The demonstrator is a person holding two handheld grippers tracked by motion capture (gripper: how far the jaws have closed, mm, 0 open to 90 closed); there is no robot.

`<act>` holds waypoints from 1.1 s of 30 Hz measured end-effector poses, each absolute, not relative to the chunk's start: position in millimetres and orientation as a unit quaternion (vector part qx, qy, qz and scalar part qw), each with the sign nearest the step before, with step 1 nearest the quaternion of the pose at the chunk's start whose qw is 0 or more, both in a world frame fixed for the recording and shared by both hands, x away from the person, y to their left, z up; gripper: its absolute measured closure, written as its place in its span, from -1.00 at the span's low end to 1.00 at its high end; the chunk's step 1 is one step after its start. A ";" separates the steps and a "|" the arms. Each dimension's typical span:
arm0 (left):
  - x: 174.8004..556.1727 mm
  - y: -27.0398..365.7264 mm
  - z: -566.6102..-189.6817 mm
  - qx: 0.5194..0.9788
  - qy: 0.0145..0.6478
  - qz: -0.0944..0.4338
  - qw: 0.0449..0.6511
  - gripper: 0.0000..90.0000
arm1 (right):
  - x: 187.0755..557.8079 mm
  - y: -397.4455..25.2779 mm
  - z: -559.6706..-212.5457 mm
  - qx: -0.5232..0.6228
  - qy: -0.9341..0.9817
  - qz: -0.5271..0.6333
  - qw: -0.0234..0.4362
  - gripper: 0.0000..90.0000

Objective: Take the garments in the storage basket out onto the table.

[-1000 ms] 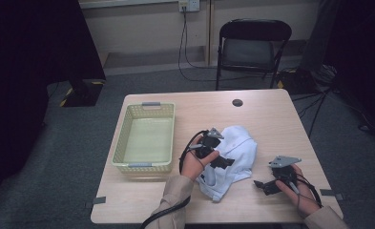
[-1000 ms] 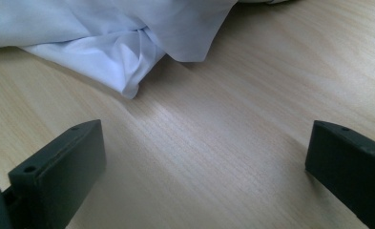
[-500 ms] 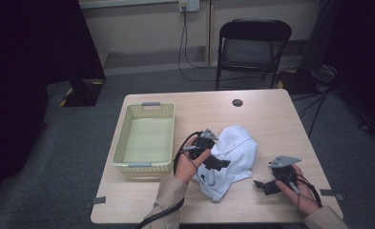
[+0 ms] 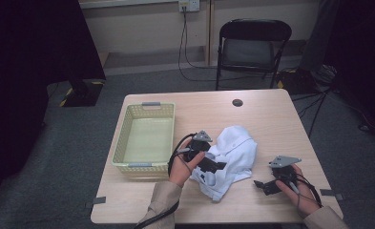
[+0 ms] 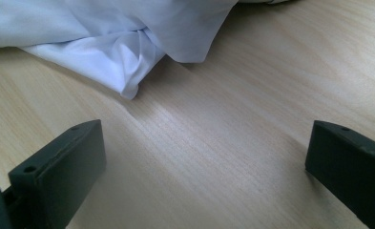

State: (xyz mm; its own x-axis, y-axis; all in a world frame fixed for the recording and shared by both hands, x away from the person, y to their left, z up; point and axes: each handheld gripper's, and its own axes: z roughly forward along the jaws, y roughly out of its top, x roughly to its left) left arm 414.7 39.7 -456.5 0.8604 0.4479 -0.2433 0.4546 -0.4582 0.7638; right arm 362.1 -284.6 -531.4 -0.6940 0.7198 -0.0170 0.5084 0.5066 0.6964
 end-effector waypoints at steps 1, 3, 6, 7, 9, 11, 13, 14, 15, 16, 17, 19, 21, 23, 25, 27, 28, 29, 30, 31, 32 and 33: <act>413.8 40.7 -456.7 0.854 0.262 -0.005 0.449 -0.95 | 362.1 -284.6 -531.4 0.359 0.854 0.343 0.154 -1.00; 412.0 42.5 -457.4 0.853 0.260 -0.008 0.452 -0.95 | 362.1 -284.6 -531.4 0.360 0.854 0.343 0.154 -1.00; 409.6 44.8 -458.9 0.853 0.261 -0.010 0.452 -0.95 | 362.0 -284.6 -531.4 0.360 0.854 0.343 0.154 -1.00; 409.0 45.9 -459.2 0.854 0.260 -0.011 0.452 -0.95 | 362.1 -284.6 -531.4 0.359 0.854 0.343 0.154 -1.00; 407.6 47.7 -460.3 0.853 0.259 -0.013 0.453 -0.95 | 362.1 -284.6 -531.4 0.360 0.854 0.343 0.154 -1.00; 406.1 49.7 -461.2 0.853 0.260 -0.013 0.452 -0.95 | 362.1 -284.6 -531.4 0.359 0.854 0.343 0.154 -1.00; 404.8 52.4 -462.3 0.851 0.261 -0.014 0.455 -0.95 | 362.1 -284.6 -531.4 0.360 0.854 0.343 0.154 -1.00; 404.1 53.9 -463.0 0.851 0.261 -0.015 0.455 -0.95 | 362.1 -284.6 -531.4 0.360 0.854 0.343 0.154 -1.00; 403.3 55.3 -463.8 0.851 0.262 -0.015 0.456 -0.95 | 362.1 -284.6 -531.4 0.359 0.854 0.343 0.154 -1.00; 402.6 56.6 -464.5 0.851 0.263 -0.016 0.455 -0.95 | 362.1 -284.6 -531.4 0.360 0.854 0.343 0.154 -1.00; 401.9 57.7 -465.4 0.850 0.264 -0.016 0.456 -0.95 | 362.0 -284.6 -531.4 0.360 0.854 0.343 0.154 -1.00; 400.5 60.5 -467.1 0.850 0.265 -0.017 0.455 -0.95 | 362.1 -284.6 -531.4 0.360 0.854 0.343 0.154 -1.00; 400.1 61.8 -467.8 0.851 0.264 -0.018 0.454 -0.95 | 362.1 -284.6 -531.4 0.360 0.854 0.343 0.154 -1.00; 398.5 65.0 -469.3 0.852 0.263 -0.021 0.452 -0.95 | 362.0 -284.6 -531.4 0.360 0.854 0.343 0.154 -1.00; 396.9 67.6 -470.1 0.853 0.261 -0.023 0.451 -0.95 | 362.1 -284.6 -531.4 0.360 0.854 0.343 0.154 -1.00; 396.1 69.0 -470.3 0.854 0.259 -0.022 0.450 -0.95 | 362.1 -284.6 -531.4 0.360 0.854 0.343 0.154 -1.00; 394.2 71.6 -470.9 0.853 0.261 -0.023 0.451 -0.95 | 362.1 -284.6 -531.4 0.360 0.854 0.343 0.154 -1.00; 394.2 71.6 -470.9 0.853 0.261 -0.023 0.451 -0.95 | 362.1 -284.6 -531.4 0.360 0.854 0.343 0.154 -1.00; 393.4 72.9 -471.2 0.852 0.262 -0.025 0.452 -0.95 | 362.1 -284.6 -531.4 0.360 0.854 0.343 0.154 -1.00; 391.7 75.3 -472.3 0.853 0.261 -0.025 0.450 -0.95 | 362.1 -284.6 -531.4 0.359 0.854 0.343 0.154 -1.00; 391.1 76.5 -473.0 0.855 0.261 -0.025 0.448 -0.95 | 362.1 -284.6 -531.4 0.360 0.854 0.343 0.154 -1.00; 390.2 77.6 -473.7 0.855 0.263 -0.025 0.447 -0.95 | 362.0 -284.6 -531.4 0.360 0.854 0.343 0.154 -1.00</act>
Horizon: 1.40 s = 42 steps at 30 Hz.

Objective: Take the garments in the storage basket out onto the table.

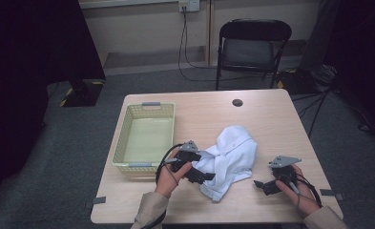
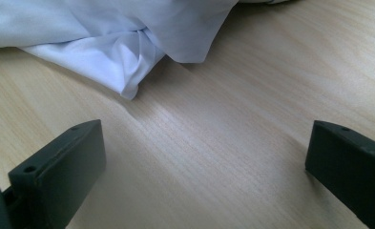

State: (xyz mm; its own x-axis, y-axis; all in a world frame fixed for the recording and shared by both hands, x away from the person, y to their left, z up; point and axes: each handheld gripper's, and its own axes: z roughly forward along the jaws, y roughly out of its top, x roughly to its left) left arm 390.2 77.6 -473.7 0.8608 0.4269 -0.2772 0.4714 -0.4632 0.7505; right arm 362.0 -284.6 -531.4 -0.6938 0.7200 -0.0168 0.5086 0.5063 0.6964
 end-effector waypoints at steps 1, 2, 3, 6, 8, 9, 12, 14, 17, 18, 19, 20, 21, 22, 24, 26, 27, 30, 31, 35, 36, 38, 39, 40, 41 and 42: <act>390.2 77.6 -473.7 0.855 0.263 -0.025 0.447 -0.95 | 362.1 -284.6 -531.4 0.360 0.854 0.343 0.154 -1.00; 389.1 80.2 -474.8 0.856 0.264 -0.024 0.444 -0.95 | 362.0 -284.6 -531.4 0.360 0.854 0.343 0.154 -1.00; 388.5 81.5 -475.0 0.856 0.264 -0.025 0.444 -0.95 | 362.0 -284.6 -531.4 0.360 0.854 0.343 0.154 -1.00; 386.6 84.6 -474.9 0.856 0.265 -0.023 0.444 -0.95 | 362.1 -284.6 -531.4 0.360 0.854 0.343 0.154 -1.00; 385.2 86.2 -474.4 0.856 0.264 -0.022 0.444 -0.95 | 362.0 -284.6 -531.4 0.360 0.854 0.343 0.154 -1.00; 384.4 86.8 -474.2 0.856 0.263 -0.022 0.444 -0.95 | 362.0 -284.6 -531.4 0.360 0.854 0.343 0.154 -1.00; 382.2 88.9 -474.6 0.857 0.262 -0.023 0.443 -0.95 | 362.1 -284.6 -531.4 0.360 0.854 0.343 0.154 -1.00; 380.9 90.7 -475.5 0.858 0.264 -0.023 0.441 -0.95 | 362.0 -284.6 -531.4 0.360 0.854 0.343 0.154 -1.00; 379.5 93.8 -476.0 0.859 0.265 -0.022 0.437 -0.95 | 362.1 -284.6 -531.4 0.360 0.854 0.343 0.154 -1.00; 378.9 94.9 -475.9 0.858 0.266 -0.022 0.438 -0.95 | 362.0 -284.6 -531.4 0.360 0.854 0.343 0.154 -1.00; 378.4 95.9 -475.8 0.857 0.266 -0.023 0.440 -0.95 | 362.1 -284.6 -531.4 0.360 0.854 0.343 0.154 -1.00; 377.8 96.9 -475.5 0.857 0.266 -0.023 0.440 -0.95 | 362.0 -284.6 -531.4 0.360 0.854 0.343 0.154 -1.00; 377.2 97.9 -475.5 0.857 0.267 -0.022 0.440 -0.95 | 362.0 -284.6 -531.4 0.360 0.854 0.343 0.154 -1.00; 376.5 98.7 -475.7 0.856 0.268 -0.023 0.441 -0.95 | 362.0 -284.6 -531.4 0.360 0.854 0.343 0.154 -1.00; 375.4 100.5 -476.5 0.858 0.267 -0.023 0.439 -0.95 | 362.1 -284.6 -531.4 0.360 0.854 0.343 0.154 -1.00; 374.1 102.0 -477.7 0.859 0.267 -0.024 0.435 -0.95 | 362.0 -284.6 -531.4 0.360 0.854 0.343 0.154 -1.00; 373.3 103.0 -478.1 0.860 0.268 -0.024 0.434 -0.95 | 362.0 -284.6 -531.4 0.360 0.854 0.343 0.154 -1.00; 371.0 106.4 -479.1 0.859 0.269 -0.025 0.435 -0.95 | 362.0 -284.6 -531.4 0.360 0.854 0.343 0.154 -1.00; 370.3 107.8 -479.3 0.858 0.270 -0.026 0.436 -0.95 | 362.0 -284.6 -531.4 0.360 0.854 0.343 0.154 -1.00; 367.4 113.4 -481.0 0.858 0.273 -0.027 0.433 -0.95 | 362.1 -284.6 -531.4 0.360 0.854 0.343 0.154 -1.00; 366.7 114.7 -481.4 0.860 0.270 -0.024 0.432 -0.95 | 362.0 -284.6 -531.4 0.360 0.854 0.343 0.154 -1.00; 365.3 117.3 -481.5 0.862 0.268 -0.023 0.430 -0.94 | 362.0 -284.6 -531.4 0.360 0.854 0.343 0.154 -1.00; 364.5 118.4 -481.6 0.861 0.269 -0.023 0.430 -0.94 | 362.0 -284.6 -531.4 0.360 0.854 0.343 0.154 -1.00; 364.1 119.7 -481.8 0.861 0.269 -0.023 0.431 -0.94 | 362.0 -284.6 -531.4 0.360 0.854 0.343 0.154 -1.00; 363.3 120.7 -482.0 0.860 0.270 -0.023 0.432 -0.94 | 362.0 -284.6 -531.4 0.360 0.854 0.343 0.154 -1.00; 362.9 121.8 -482.0 0.861 0.268 -0.023 0.432 -0.94 | 362.0 -284.6 -531.4 0.360 0.854 0.343 0.154 -1.00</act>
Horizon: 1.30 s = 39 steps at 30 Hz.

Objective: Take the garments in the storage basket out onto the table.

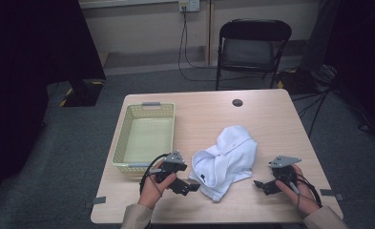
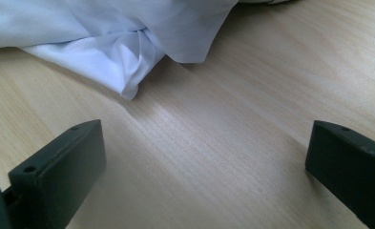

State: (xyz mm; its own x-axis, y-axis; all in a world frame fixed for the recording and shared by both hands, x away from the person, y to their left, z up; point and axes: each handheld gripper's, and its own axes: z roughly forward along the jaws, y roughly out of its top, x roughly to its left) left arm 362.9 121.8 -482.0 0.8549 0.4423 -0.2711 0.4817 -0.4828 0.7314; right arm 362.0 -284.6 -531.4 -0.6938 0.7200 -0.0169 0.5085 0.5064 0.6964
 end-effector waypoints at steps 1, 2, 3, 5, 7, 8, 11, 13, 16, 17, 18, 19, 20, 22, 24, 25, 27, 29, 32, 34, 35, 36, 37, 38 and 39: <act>362.1 122.4 -482.0 0.861 0.268 -0.023 0.432 -0.94 | 362.0 -284.6 -531.4 0.360 0.854 0.343 0.154 -1.00; 361.4 123.2 -482.0 0.862 0.267 -0.023 0.431 -0.94 | 362.0 -284.6 -531.4 0.360 0.854 0.343 0.154 -1.00; 360.8 124.1 -482.0 0.863 0.266 -0.023 0.429 -0.94 | 362.0 -284.6 -531.4 0.360 0.854 0.343 0.154 -1.00; 359.5 126.1 -482.4 0.862 0.267 -0.024 0.429 -0.94 | 362.0 -284.6 -531.4 0.360 0.854 0.343 0.154 -1.00; 358.3 128.4 -482.8 0.864 0.267 -0.023 0.426 -0.94 | 362.1 -284.6 -531.4 0.360 0.854 0.343 0.154 -1.00; 357.6 129.5 -483.2 0.863 0.268 -0.024 0.427 -0.94 | 362.0 -284.6 -531.4 0.360 0.854 0.343 0.154 -1.00; 356.1 133.5 -483.5 0.864 0.269 -0.023 0.424 -0.94 | 362.0 -284.6 -531.4 0.360 0.854 0.343 0.154 -1.00; 355.3 136.4 -483.3 0.863 0.272 -0.022 0.425 -0.94 | 362.0 -284.6 -531.4 0.360 0.854 0.343 0.154 -1.00; 354.0 140.8 -482.4 0.861 0.275 -0.020 0.427 -0.94 | 362.0 -284.6 -531.4 0.360 0.854 0.343 0.154 -1.00; 353.6 142.2 -482.3 0.860 0.276 -0.020 0.428 -0.94 | 362.0 -284.6 -531.4 0.360 0.854 0.343 0.154 -1.00; 353.2 143.6 -482.0 0.860 0.277 -0.019 0.427 -0.94 | 362.0 -284.6 -531.4 0.360 0.854 0.343 0.154 -1.00; 352.9 145.1 -481.9 0.860 0.277 -0.019 0.428 -0.94 | 362.1 -284.6 -531.4 0.360 0.854 0.343 0.154 -1.00; 352.6 146.5 -481.8 0.860 0.278 -0.018 0.428 -0.94 | 362.0 -284.6 -531.4 0.360 0.854 0.343 0.154 -1.00; 352.1 149.5 -481.7 0.859 0.280 -0.017 0.427 -0.94 | 362.1 -284.6 -531.4 0.360 0.854 0.343 0.154 -1.00; 351.5 152.2 -481.8 0.859 0.283 -0.014 0.426 -0.94 | 362.0 -284.6 -531.4 0.360 0.854 0.343 0.154 -1.00; 351.4 153.7 -482.1 0.860 0.283 -0.013 0.424 -0.94 | 362.0 -284.5 -531.4 0.360 0.854 0.343 0.154 -1.00; 350.9 156.4 -482.4 0.862 0.285 -0.011 0.420 -0.94 | 362.0 -284.6 -531.4 0.360 0.854 0.343 0.154 -1.00; 350.7 159.5 -482.7 0.862 0.287 -0.010 0.419 -0.94 | 362.0 -284.6 -531.4 0.360 0.854 0.343 0.154 -1.00; 350.3 164.0 -482.9 0.861 0.290 -0.008 0.418 -0.94 | 362.0 -284.6 -531.4 0.360 0.854 0.343 0.154 -1.00; 349.8 166.5 -483.4 0.860 0.292 -0.007 0.418 -0.94 | 362.0 -284.5 -531.4 0.360 0.854 0.343 0.154 -1.00; 349.6 167.6 -483.8 0.860 0.293 -0.007 0.418 -0.94 | 362.0 -284.6 -531.4 0.360 0.854 0.343 0.154 -1.00; 349.4 168.8 -483.9 0.860 0.293 -0.007 0.417 -0.94 | 362.0 -284.6 -531.4 0.360 0.854 0.343 0.154 -1.00; 349.0 169.8 -484.1 0.860 0.294 -0.007 0.418 -0.94 | 362.0 -284.6 -531.4 0.360 0.854 0.343 0.154 -1.00; 348.9 171.0 -484.2 0.860 0.293 -0.006 0.417 -0.94 | 362.0 -284.6 -531.4 0.360 0.854 0.343 0.154 -1.00; 348.7 172.2 -484.3 0.860 0.295 -0.006 0.417 -0.94 | 362.0 -284.6 -531.4 0.360 0.854 0.343 0.154 -1.00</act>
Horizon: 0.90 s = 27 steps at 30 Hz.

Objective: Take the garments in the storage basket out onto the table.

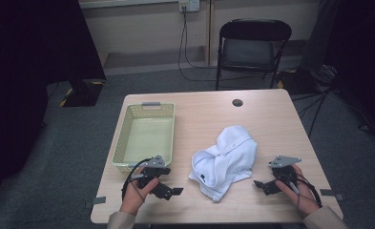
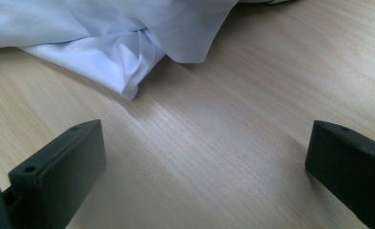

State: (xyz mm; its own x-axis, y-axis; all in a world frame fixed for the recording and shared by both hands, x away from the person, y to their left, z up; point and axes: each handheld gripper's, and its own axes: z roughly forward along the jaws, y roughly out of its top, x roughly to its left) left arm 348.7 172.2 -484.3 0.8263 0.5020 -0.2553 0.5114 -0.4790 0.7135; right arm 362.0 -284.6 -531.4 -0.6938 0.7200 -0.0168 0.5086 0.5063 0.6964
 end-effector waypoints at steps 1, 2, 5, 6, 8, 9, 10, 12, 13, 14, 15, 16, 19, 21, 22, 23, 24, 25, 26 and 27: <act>348.5 173.6 -484.6 0.860 0.294 -0.005 0.417 -0.94 | 362.0 -284.6 -531.4 0.360 0.854 0.343 0.154 -1.00; 348.2 174.8 -485.0 0.859 0.295 -0.005 0.418 -0.94 | 362.1 -284.6 -531.4 0.360 0.854 0.343 0.154 -1.00; 347.8 178.6 -485.9 0.858 0.297 -0.004 0.419 -0.94 | 362.0 -284.6 -531.4 0.360 0.854 0.343 0.154 -1.00; 347.6 179.7 -486.1 0.858 0.298 -0.003 0.418 -0.94 | 362.1 -284.6 -531.4 0.360 0.854 0.343 0.154 -1.00; 347.3 182.0 -486.7 0.858 0.299 -0.003 0.418 -0.94 | 362.0 -284.6 -531.4 0.360 0.854 0.343 0.154 -1.00; 347.2 183.1 -487.2 0.859 0.298 -0.002 0.417 -0.94 | 362.1 -284.6 -531.4 0.360 0.854 0.343 0.154 -1.00; 347.1 184.3 -487.8 0.860 0.297 -0.002 0.416 -0.94 | 362.0 -284.6 -531.4 0.360 0.854 0.343 0.154 -1.00; 347.2 186.8 -489.2 0.859 0.300 -0.003 0.415 -0.94 | 362.0 -284.6 -531.4 0.360 0.854 0.343 0.154 -1.00; 347.2 188.0 -489.8 0.860 0.299 -0.001 0.414 -0.94 | 362.0 -284.6 -531.4 0.360 0.854 0.343 0.154 -1.00; 347.2 189.1 -490.2 0.859 0.301 -0.001 0.415 -0.94 | 362.0 -284.6 -531.4 0.360 0.854 0.343 0.154 -1.00; 347.3 190.2 -490.4 0.859 0.301 -0.002 0.415 -0.94 | 362.0 -284.6 -531.4 0.360 0.854 0.343 0.154 -1.00; 347.4 191.4 -490.7 0.859 0.301 -0.002 0.415 -0.94 | 362.0 -284.6 -531.4 0.360 0.854 0.343 0.154 -1.00; 347.3 194.2 -491.2 0.858 0.302 0.000 0.415 -0.94 | 362.0 -284.6 -531.4 0.360 0.854 0.343 0.154 -1.00; 347.2 196.0 -491.5 0.858 0.304 0.001 0.415 -0.94 | 362.0 -284.6 -531.4 0.360 0.854 0.343 0.154 -1.00; 347.1 196.9 -491.6 0.858 0.304 0.001 0.415 -0.94 | 362.1 -284.6 -531.4 0.360 0.854 0.343 0.154 -1.00; 347.0 197.9 -491.6 0.858 0.304 0.002 0.415 -0.94 | 362.1 -284.6 -531.4 0.360 0.854 0.343 0.154 -1.00; 346.9 198.8 -491.7 0.857 0.305 0.003 0.415 -0.94 | 362.1 -284.6 -531.4 0.360 0.854 0.343 0.154 -1.00; 346.7 199.8 -491.8 0.857 0.306 0.003 0.415 -0.94 | 362.1 -284.6 -531.4 0.360 0.854 0.343 0.154 -1.00; 346.5 200.7 -491.8 0.857 0.306 0.004 0.415 -0.94 | 362.1 -284.6 -531.4 0.360 0.854 0.343 0.154 -1.00; 346.3 202.0 -491.9 0.858 0.307 0.007 0.412 -0.94 | 362.0 -284.6 -531.4 0.360 0.854 0.343 0.154 -1.00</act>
State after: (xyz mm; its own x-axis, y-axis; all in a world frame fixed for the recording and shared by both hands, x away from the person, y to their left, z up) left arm 346.3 202.0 -491.9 0.8119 0.5318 -0.2409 0.5206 -0.4728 0.7110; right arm 362.0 -284.6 -531.4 -0.6938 0.7200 -0.0167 0.5086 0.5062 0.6964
